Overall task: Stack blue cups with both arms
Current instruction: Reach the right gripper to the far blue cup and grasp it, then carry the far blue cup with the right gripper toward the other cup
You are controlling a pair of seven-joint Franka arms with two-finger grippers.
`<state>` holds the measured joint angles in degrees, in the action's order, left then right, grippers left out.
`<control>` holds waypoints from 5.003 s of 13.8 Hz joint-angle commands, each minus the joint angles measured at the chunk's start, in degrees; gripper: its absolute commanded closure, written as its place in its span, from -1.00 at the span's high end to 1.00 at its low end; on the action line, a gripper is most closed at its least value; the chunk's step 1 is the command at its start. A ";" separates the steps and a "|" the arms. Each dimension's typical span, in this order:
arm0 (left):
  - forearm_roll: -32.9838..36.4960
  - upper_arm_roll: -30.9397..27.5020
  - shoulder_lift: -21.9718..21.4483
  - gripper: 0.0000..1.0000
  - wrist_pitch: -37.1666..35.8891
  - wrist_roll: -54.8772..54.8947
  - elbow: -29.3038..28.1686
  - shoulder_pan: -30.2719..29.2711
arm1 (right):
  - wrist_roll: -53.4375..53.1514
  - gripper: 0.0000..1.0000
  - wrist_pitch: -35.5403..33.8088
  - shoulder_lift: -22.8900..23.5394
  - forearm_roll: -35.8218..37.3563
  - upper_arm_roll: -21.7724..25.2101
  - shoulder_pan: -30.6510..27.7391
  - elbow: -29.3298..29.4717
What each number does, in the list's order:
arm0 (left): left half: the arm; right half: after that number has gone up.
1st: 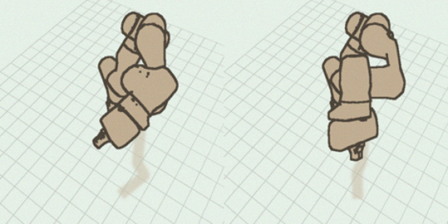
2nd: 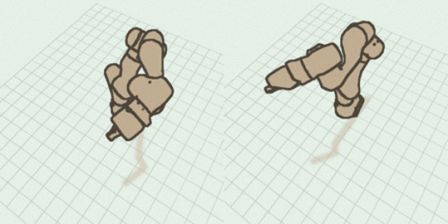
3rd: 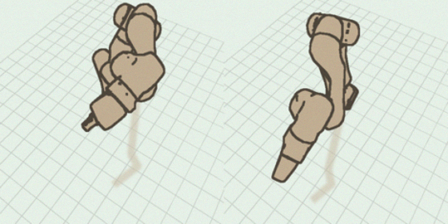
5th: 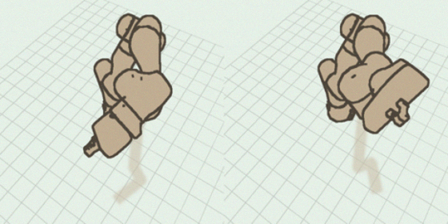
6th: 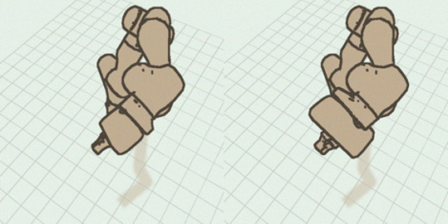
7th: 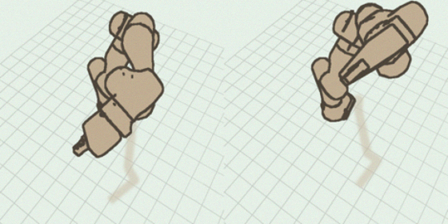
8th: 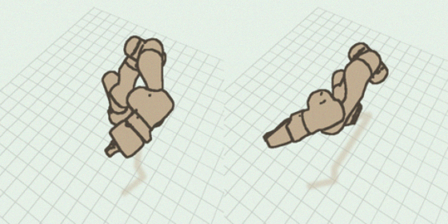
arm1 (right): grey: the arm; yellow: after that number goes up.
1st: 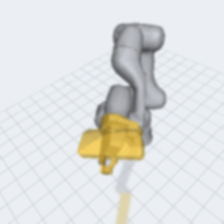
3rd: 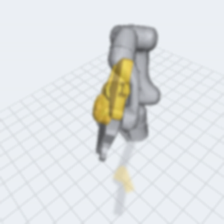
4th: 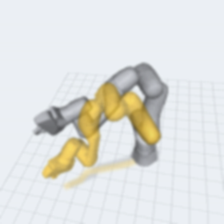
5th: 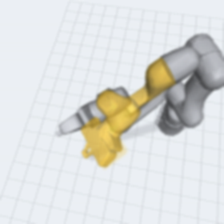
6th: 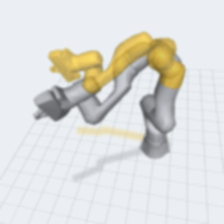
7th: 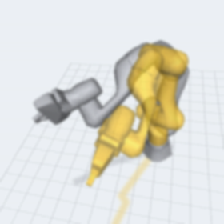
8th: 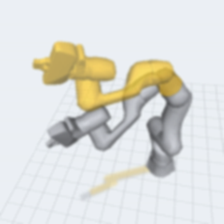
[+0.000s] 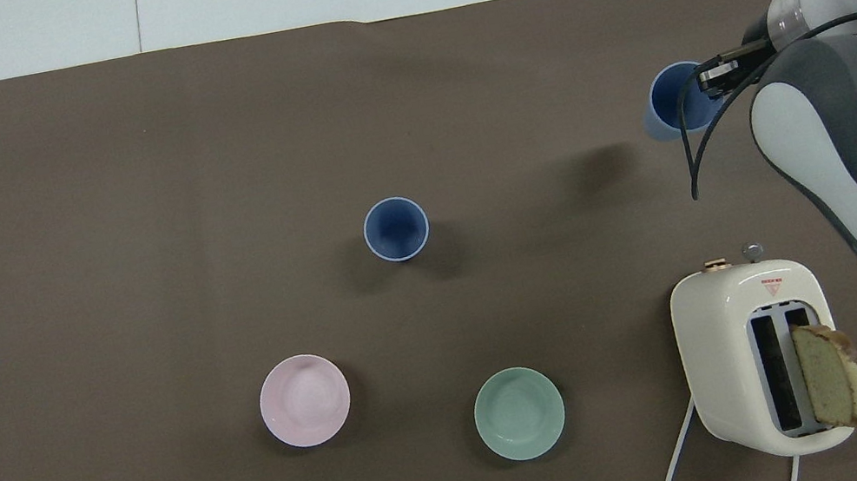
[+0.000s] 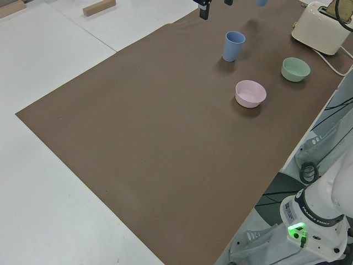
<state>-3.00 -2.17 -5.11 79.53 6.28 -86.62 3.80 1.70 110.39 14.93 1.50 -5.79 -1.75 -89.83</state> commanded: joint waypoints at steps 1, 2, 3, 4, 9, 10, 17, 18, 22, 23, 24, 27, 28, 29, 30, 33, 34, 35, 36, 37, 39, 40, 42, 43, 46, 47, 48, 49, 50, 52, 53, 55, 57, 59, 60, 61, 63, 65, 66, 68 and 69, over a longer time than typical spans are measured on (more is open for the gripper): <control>0.45 0.41 -0.95 1.00 -0.51 0.49 -0.83 -0.64 | -0.90 -1.00 -4.72 -6.57 -0.53 -0.37 2.36 -1.22; 0.45 0.41 -0.95 1.00 -0.51 0.49 -0.83 -0.64 | -1.87 -1.00 -6.57 -8.50 -0.53 -0.37 3.06 -1.14; 0.45 0.41 -0.95 1.00 -0.51 0.49 -0.83 -0.64 | -2.92 -1.00 -7.02 -10.00 -0.71 -0.37 4.20 -1.13; 0.45 0.41 -0.95 1.00 -0.51 0.49 -0.83 -0.64 | -3.45 -1.00 -7.29 -11.40 -0.71 -0.37 5.00 -1.05; 0.45 0.41 -0.95 1.00 -0.51 0.49 -0.83 -0.64 | -3.98 -1.00 -9.93 -12.03 -1.58 -0.37 7.82 -0.61; 0.45 0.24 -0.95 1.00 -0.51 0.49 -0.83 -0.64 | -4.07 -1.00 -10.02 -11.95 -3.33 -0.37 7.82 -0.43; 0.45 0.41 -0.95 1.00 -0.51 0.49 -0.83 -0.55 | -8.38 -1.00 -10.45 -10.01 -3.78 -0.37 9.92 0.62; 0.45 0.41 -0.95 1.00 -0.51 0.49 -0.83 -0.64 | -8.81 -1.00 -10.19 -9.93 -3.96 -0.37 9.93 0.54; 0.45 0.41 -0.95 1.00 -0.51 0.49 -0.83 -0.55 | -8.73 -1.00 -10.63 -9.92 -4.05 -0.28 9.14 0.54; 0.45 0.41 -0.95 1.00 -0.51 0.49 -0.83 -0.64 | -8.73 -1.00 -10.98 -9.92 -4.05 -0.28 9.05 0.54; 0.45 0.41 -0.95 1.00 -0.51 0.49 -0.83 -0.64 | -8.73 -1.00 -10.98 -9.92 -4.05 -0.28 9.13 0.54; 0.45 0.41 -0.95 1.00 -0.51 0.49 -0.83 -0.64 | -8.47 -1.00 -12.12 -10.28 -3.96 -0.28 9.40 0.36; 0.45 0.24 -0.95 1.00 -0.51 0.49 -0.83 -0.64 | -8.29 -1.00 -12.82 -10.28 -3.96 -0.28 9.40 0.36; 0.45 0.41 -0.95 1.00 -0.51 0.49 -0.83 -0.64 | -8.29 -1.00 -12.92 -10.28 -3.96 -0.28 9.40 0.36; 0.45 0.41 -0.95 1.00 -0.51 0.49 -0.83 -0.64 | -8.38 -1.00 -12.92 -10.28 -3.87 -0.28 9.49 0.45; 0.45 0.41 -0.95 1.00 -0.51 0.49 -0.83 -0.64 | -8.20 -1.00 -12.92 -10.36 -3.87 -0.28 9.49 0.45; 0.45 0.41 -0.95 1.00 -0.51 0.49 -0.83 -0.64 | -8.20 -1.00 -12.92 -10.36 -3.78 -0.28 9.57 0.45; 0.45 0.41 -0.95 1.00 -0.51 0.49 -0.83 -0.64 | -8.20 -1.00 -12.92 -10.36 -3.78 -0.28 9.75 0.45; 0.45 0.41 -0.95 1.00 -0.51 0.49 -0.83 -0.64 | -8.20 -1.00 -12.92 -10.36 -3.78 -0.28 9.84 0.45; 0.45 0.41 -0.95 1.00 -0.51 0.49 -0.83 -0.64 | -8.20 -1.00 -12.92 -10.36 -3.78 -0.28 9.84 0.45; 0.45 0.41 -0.95 1.00 -0.51 0.49 -0.83 -0.64 | -8.20 -1.00 -12.83 -10.36 -3.78 -0.37 9.84 0.45; 0.45 0.41 -0.95 1.00 -0.51 0.49 -0.83 -0.64 | -8.20 -1.00 -12.92 -10.36 -3.78 -0.37 9.84 0.36; 0.45 0.41 -0.95 1.00 -0.51 0.49 -0.83 -0.64 | -8.12 -1.00 -12.92 -10.36 -3.78 -0.37 9.84 0.36; 0.45 0.41 -0.95 1.00 -0.51 0.49 -0.83 -0.64 | -8.12 -1.00 -12.92 -10.45 -3.78 -0.37 9.84 0.27; 0.45 0.41 -0.95 1.00 -0.51 0.49 -0.83 -0.64 | -8.20 -1.00 -12.92 -10.45 -3.78 -0.37 9.84 0.18; 0.45 0.41 -0.95 1.00 -0.51 0.49 -0.83 -0.64 | -8.12 -1.00 -12.92 -10.45 -3.78 -0.37 9.84 0.18; 0.45 0.41 -0.95 1.00 -0.51 0.49 -0.83 -0.64 | -8.20 -1.00 -12.92 -10.45 -3.78 -0.37 9.84 0.18; 0.45 0.41 -0.95 1.00 -0.51 0.49 -0.83 -0.64 | -8.20 -1.00 -12.92 -10.45 -3.78 -0.37 9.84 0.18; 0.45 0.41 -0.87 1.00 -0.51 0.49 -0.83 -0.64 | -8.20 -1.00 -12.92 -10.45 -3.78 -0.37 9.84 0.18; 0.45 0.41 -0.95 1.00 -0.51 0.49 -0.83 -0.64 | -8.20 -1.00 -12.83 -10.45 -3.78 -0.37 10.10 0.18; 0.45 0.41 -0.95 1.00 -0.51 0.49 -0.83 -0.64 | -8.20 -1.00 -12.74 -10.36 -3.70 -0.37 10.28 0.27; 0.45 0.41 -0.95 1.00 -0.51 0.49 -0.83 -0.64 | -8.73 -1.00 -12.22 -10.10 -3.17 -0.37 12.38 0.45; 0.45 0.41 -0.95 1.00 -0.51 0.49 -0.83 -0.64 | -8.91 -1.00 -11.60 -9.75 -2.82 -0.37 13.79 0.53; 0.45 0.41 -0.95 1.00 -0.51 0.49 -0.83 -0.64 | -8.91 -1.00 -10.46 -8.70 -2.55 -0.37 15.72 0.62; 0.45 0.41 -0.95 1.00 -0.51 0.49 -0.83 -0.64 | -8.91 -1.00 -10.46 -8.61 -2.55 -0.37 15.90 0.62; 0.45 0.41 -0.95 1.00 -0.51 0.49 -0.83 -0.64 | -9.08 -1.00 -10.37 -8.61 -2.64 -0.37 15.99 0.62; 0.45 0.41 -0.95 1.00 -0.51 0.49 -0.83 -0.64 | -10.48 -1.00 -10.37 -8.00 -2.73 -0.37 15.99 0.62; 0.45 0.41 -0.95 1.00 -0.51 0.49 -0.83 -0.64 | -10.75 -1.00 -10.37 -7.12 -2.64 -0.37 17.38 0.80; 0.45 0.24 -0.95 1.00 -0.51 0.49 -0.83 -0.64 | -11.88 -1.00 -10.37 -6.24 -2.64 -0.37 18.18 2.19; 0.45 0.41 -0.95 1.00 -0.51 0.49 -0.83 -0.64 | -14.61 -1.00 -10.46 -4.13 -2.38 -0.37 19.32 4.13; 0.45 0.41 -0.95 1.00 -0.51 0.49 -0.83 -0.64 | -15.40 -1.00 -10.11 -3.25 -1.85 -0.37 20.64 4.23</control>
<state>-3.00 -2.17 -5.11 79.47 6.28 -86.62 3.80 -11.12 99.92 8.97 -1.31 -6.16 17.14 -88.19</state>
